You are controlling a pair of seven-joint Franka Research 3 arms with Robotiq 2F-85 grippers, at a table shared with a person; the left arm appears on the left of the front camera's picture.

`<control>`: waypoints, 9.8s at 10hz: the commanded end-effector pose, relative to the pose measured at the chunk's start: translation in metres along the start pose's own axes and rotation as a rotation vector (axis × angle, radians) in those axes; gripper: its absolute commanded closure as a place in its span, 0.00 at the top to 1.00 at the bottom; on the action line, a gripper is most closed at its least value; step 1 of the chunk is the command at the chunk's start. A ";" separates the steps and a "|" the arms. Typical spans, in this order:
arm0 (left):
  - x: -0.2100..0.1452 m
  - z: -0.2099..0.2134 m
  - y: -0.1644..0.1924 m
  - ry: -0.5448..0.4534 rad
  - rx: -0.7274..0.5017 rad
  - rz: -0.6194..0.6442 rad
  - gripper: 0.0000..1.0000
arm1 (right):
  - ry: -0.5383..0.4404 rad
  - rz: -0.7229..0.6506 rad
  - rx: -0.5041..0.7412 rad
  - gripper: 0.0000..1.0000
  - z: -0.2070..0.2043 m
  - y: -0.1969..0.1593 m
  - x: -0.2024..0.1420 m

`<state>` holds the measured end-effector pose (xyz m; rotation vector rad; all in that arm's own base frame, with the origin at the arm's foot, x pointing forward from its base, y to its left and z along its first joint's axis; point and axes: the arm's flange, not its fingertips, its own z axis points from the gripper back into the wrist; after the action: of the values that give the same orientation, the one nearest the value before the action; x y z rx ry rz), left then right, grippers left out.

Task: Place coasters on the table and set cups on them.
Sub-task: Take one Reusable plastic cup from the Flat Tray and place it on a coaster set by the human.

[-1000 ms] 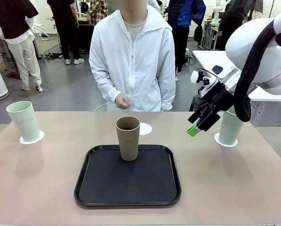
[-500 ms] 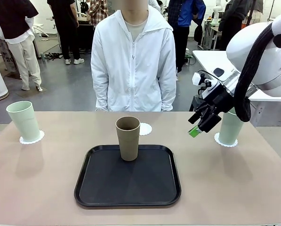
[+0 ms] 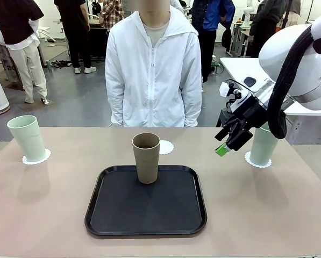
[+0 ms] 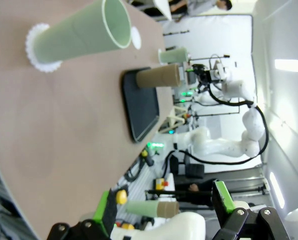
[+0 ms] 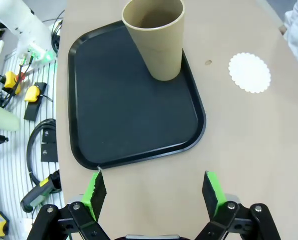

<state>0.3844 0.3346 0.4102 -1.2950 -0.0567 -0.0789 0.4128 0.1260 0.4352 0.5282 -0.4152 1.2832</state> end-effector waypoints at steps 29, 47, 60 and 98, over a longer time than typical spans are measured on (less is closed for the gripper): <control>-0.001 0.001 -0.002 0.000 0.005 0.005 1.00 | -0.675 0.192 0.060 1.00 -0.216 -0.054 -0.010; -0.001 0.001 -0.002 0.000 0.005 0.005 1.00 | -0.736 0.202 0.152 1.00 -0.274 -0.053 0.039; -0.001 0.001 -0.002 0.000 0.005 0.005 1.00 | -0.720 0.253 0.154 0.71 -0.173 -0.017 0.097; -0.001 0.001 -0.002 0.000 0.005 0.005 1.00 | -0.690 0.279 0.356 0.82 -0.227 -0.260 0.034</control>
<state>0.3842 0.3349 0.4100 -1.2952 -0.0570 -0.0782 0.6608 0.2321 0.2314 1.2689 -0.8988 1.4205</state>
